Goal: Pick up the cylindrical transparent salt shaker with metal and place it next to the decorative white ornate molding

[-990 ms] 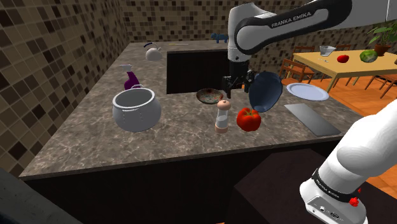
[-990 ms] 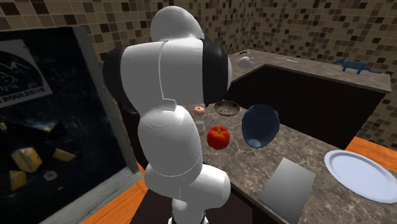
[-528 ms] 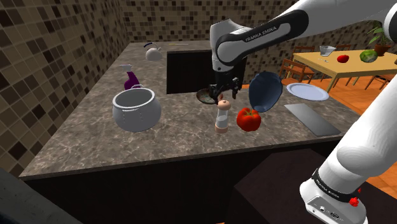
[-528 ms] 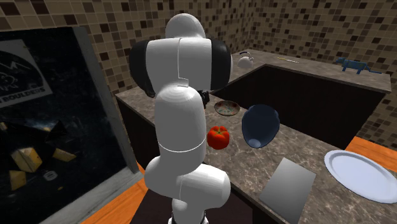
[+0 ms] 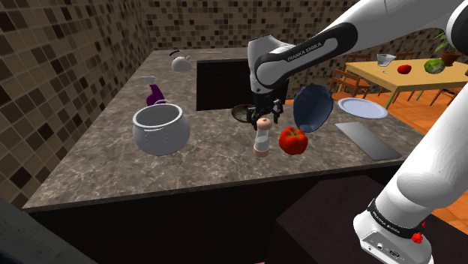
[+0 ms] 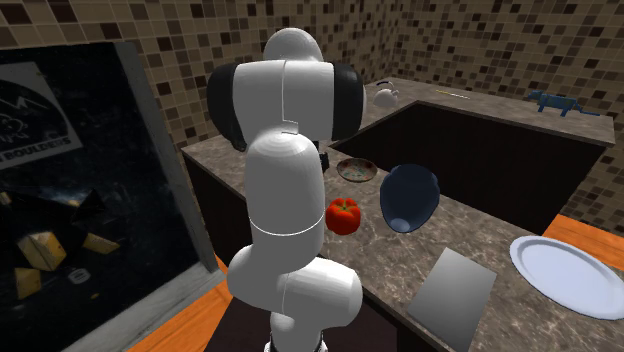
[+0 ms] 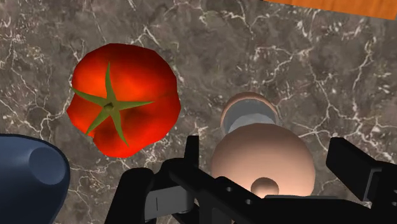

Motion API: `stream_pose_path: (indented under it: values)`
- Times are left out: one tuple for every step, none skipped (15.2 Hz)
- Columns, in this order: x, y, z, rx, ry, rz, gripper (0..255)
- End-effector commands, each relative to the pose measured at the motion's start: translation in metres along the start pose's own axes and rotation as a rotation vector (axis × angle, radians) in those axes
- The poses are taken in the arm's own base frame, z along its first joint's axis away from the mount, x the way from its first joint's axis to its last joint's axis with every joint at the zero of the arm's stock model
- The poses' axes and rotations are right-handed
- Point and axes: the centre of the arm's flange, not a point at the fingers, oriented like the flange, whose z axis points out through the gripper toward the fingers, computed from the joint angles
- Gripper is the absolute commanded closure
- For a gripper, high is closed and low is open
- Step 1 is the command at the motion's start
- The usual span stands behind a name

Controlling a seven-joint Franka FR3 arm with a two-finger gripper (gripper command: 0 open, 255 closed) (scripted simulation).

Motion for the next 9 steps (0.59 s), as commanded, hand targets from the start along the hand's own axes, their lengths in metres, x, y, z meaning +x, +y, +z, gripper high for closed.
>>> stream_pose_path:
  values:
    - [0.0001, 0.0001, 0.0007, 0.000, 0.000, 0.000, 0]
    - [0.0001, 0.0001, 0.0007, 0.000, 0.000, 0.000, 0]
    - [0.0001, 0.0001, 0.0007, 0.000, 0.000, 0.000, 0]
    - [0.0001, 0.0001, 0.0007, 0.000, 0.000, 0.000, 0]
    - [0.0001, 0.0001, 0.0007, 0.000, 0.000, 0.000, 0]
    - [0.0001, 0.0001, 0.0007, 0.000, 0.000, 0.000, 255]
    - [0.0001, 0.0001, 0.0007, 0.000, 0.000, 0.000, 255]
    - [0.0001, 0.0002, 0.0007, 0.000, 0.000, 0.000, 255]
    - [0.0001, 0.0002, 0.0007, 0.000, 0.000, 0.000, 255]
